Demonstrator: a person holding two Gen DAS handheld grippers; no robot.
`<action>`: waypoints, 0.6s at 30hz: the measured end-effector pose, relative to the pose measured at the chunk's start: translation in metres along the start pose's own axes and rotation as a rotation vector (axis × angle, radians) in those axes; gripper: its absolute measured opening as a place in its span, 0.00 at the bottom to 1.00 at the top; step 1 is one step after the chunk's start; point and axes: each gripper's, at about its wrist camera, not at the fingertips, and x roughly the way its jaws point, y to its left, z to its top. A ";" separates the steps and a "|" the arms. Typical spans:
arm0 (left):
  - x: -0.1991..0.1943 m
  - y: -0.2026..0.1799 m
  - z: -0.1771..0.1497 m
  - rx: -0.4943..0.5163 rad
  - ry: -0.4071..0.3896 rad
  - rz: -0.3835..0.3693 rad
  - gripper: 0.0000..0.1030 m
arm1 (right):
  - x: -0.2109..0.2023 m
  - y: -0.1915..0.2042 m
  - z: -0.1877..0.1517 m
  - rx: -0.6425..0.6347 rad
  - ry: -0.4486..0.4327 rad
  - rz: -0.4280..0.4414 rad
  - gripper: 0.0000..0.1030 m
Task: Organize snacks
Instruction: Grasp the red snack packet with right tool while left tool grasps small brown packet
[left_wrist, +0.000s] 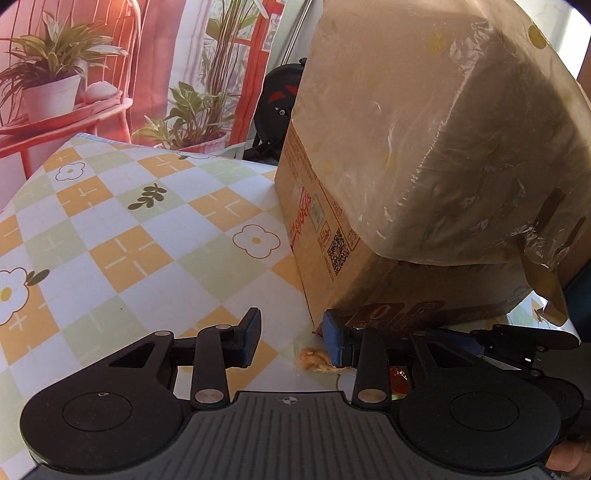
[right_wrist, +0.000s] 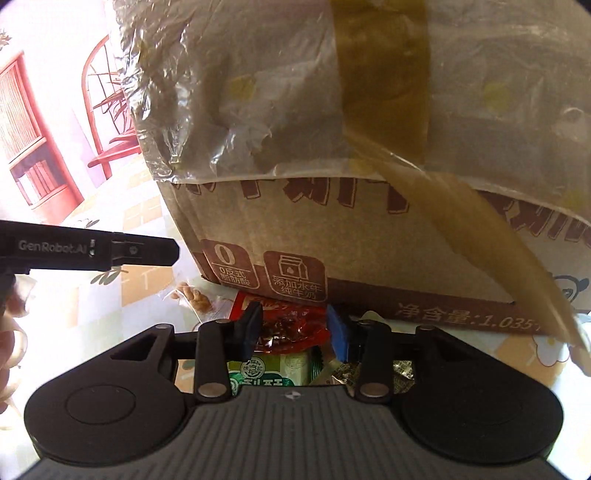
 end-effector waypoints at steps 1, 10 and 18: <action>0.003 -0.001 -0.001 0.002 0.006 0.001 0.36 | -0.003 -0.001 -0.001 -0.005 0.005 0.001 0.40; 0.009 -0.021 -0.016 0.084 0.022 0.014 0.39 | -0.027 -0.026 -0.023 0.051 0.003 0.013 0.39; 0.000 -0.041 -0.031 0.151 0.045 0.042 0.36 | -0.035 -0.032 -0.035 0.050 -0.007 0.022 0.39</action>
